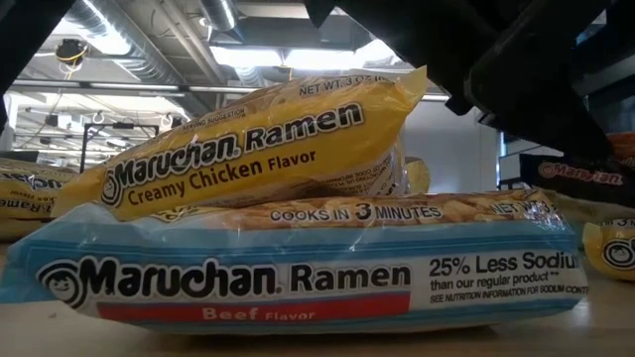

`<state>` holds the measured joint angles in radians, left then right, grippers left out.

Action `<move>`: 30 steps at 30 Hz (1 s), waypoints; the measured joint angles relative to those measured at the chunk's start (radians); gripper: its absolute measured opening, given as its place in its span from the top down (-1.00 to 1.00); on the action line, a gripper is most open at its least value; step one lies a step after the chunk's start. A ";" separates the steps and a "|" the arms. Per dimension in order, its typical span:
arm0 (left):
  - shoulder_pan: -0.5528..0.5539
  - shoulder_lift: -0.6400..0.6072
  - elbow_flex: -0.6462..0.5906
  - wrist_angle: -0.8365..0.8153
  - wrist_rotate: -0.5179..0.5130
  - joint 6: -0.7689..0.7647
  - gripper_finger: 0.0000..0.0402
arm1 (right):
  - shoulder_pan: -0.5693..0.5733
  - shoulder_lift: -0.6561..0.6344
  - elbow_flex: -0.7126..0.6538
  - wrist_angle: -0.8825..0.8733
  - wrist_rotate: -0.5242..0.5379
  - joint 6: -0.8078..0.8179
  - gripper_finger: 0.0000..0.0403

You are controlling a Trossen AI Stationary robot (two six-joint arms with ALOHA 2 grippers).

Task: Sort Maruchan noodles

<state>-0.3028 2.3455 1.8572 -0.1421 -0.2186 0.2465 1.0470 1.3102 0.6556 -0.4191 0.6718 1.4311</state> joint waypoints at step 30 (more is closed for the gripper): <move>-0.037 -0.043 -0.065 -0.076 -0.092 0.004 1.00 | -0.023 0.031 0.000 0.016 -0.001 0.083 -0.49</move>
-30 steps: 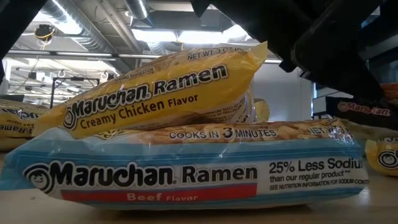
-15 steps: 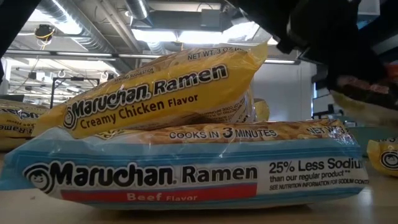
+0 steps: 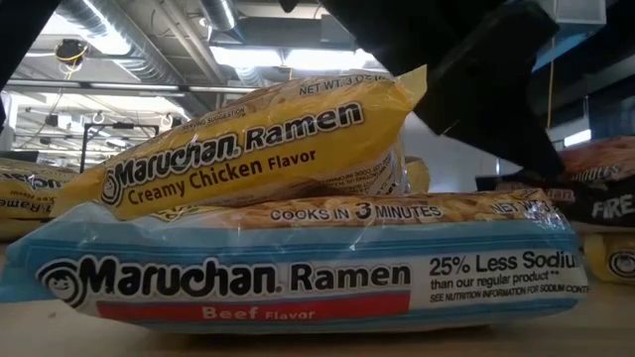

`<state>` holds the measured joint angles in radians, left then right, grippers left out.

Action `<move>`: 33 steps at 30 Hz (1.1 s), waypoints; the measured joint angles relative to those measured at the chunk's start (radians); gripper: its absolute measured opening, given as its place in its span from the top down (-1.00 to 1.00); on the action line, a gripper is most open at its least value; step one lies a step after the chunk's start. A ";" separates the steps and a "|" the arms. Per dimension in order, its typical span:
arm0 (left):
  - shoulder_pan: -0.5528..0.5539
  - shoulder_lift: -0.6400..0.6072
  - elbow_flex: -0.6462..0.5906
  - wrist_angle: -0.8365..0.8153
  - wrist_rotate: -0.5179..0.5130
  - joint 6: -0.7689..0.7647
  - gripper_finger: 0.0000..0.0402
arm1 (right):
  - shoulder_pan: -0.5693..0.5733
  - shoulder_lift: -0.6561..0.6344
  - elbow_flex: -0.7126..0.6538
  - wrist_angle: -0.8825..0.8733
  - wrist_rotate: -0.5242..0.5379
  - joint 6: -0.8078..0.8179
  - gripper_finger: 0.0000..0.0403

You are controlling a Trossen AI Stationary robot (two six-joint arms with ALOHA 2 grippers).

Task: Sort Maruchan noodles

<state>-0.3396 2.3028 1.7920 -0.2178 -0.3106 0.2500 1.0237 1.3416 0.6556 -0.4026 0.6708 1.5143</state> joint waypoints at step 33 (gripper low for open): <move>0.003 0.001 -0.001 0.012 -0.006 0.033 1.00 | -0.253 0.042 -0.002 0.124 -0.342 -0.341 -0.07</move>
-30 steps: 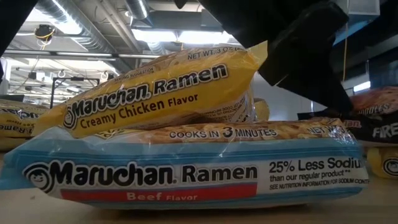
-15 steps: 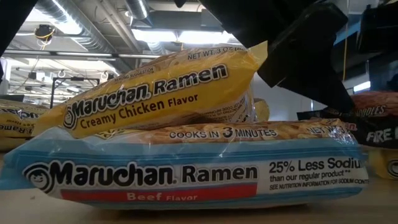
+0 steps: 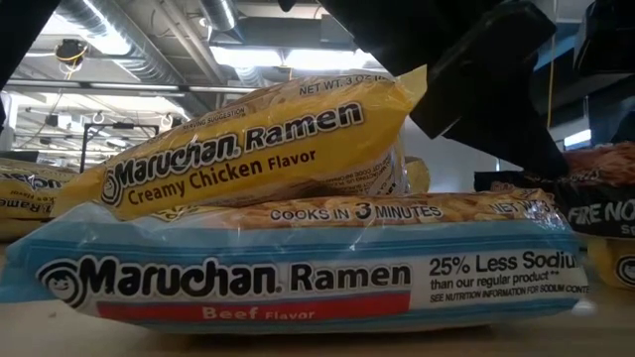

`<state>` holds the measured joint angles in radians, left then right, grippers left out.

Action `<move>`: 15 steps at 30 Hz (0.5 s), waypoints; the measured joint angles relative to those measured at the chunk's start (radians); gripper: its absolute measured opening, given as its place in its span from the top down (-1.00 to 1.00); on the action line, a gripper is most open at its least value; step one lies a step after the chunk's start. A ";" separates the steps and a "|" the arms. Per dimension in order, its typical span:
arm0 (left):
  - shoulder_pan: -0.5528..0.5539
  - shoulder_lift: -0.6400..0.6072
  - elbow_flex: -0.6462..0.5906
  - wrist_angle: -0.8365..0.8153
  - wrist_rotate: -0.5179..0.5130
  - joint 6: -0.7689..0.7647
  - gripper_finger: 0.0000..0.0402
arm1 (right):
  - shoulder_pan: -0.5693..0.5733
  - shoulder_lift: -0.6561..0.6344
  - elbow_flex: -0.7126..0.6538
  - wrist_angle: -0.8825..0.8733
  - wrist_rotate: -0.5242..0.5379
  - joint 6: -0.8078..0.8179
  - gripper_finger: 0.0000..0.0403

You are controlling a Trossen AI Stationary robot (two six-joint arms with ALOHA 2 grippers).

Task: Sort Maruchan noodles

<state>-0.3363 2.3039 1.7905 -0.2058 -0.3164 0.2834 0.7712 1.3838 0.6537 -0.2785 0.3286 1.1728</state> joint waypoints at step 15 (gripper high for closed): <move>-0.006 0.001 0.000 0.009 -0.045 0.019 1.00 | 0.001 0.000 0.001 -0.018 0.016 -0.007 0.68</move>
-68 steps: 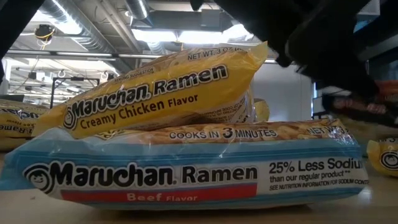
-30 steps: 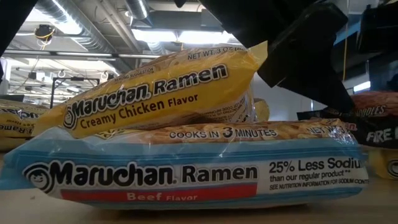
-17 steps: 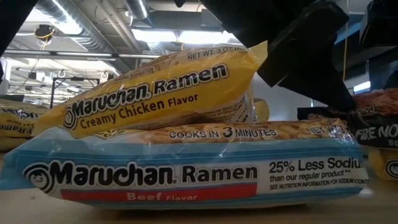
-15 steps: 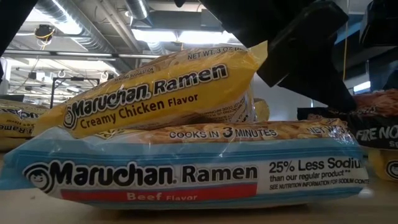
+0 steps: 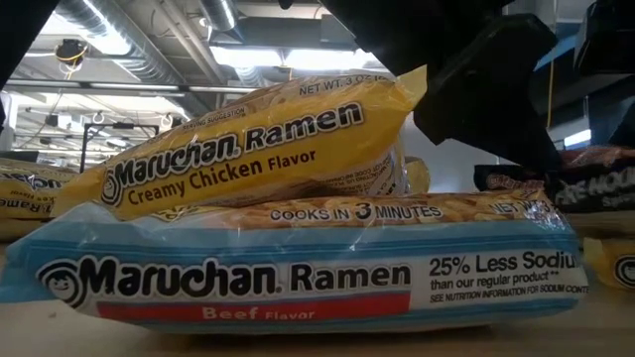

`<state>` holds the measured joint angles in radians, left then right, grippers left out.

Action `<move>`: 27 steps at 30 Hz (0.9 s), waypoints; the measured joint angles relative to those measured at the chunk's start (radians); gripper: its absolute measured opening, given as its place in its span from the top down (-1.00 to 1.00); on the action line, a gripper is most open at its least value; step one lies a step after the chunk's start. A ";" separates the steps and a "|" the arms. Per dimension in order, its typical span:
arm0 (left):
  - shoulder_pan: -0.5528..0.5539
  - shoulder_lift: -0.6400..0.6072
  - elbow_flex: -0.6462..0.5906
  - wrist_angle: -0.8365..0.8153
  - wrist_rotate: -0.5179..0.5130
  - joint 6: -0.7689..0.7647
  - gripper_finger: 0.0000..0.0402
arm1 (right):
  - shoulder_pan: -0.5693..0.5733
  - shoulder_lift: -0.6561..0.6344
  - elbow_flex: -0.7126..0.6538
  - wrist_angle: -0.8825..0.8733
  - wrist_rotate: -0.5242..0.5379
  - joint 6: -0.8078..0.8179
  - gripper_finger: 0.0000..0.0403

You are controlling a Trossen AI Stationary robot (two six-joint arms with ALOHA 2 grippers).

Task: Sort Maruchan noodles

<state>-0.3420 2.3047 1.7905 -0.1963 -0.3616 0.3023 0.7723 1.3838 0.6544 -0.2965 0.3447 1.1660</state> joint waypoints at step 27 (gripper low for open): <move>-0.005 -0.257 -0.089 -0.346 0.011 -0.147 1.00 | 0.000 -0.073 0.001 -0.026 0.051 -0.062 1.00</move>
<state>-0.3470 2.0478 1.7018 -0.5419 -0.3503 0.1553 0.7719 1.3110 0.6558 -0.3227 0.3952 1.1041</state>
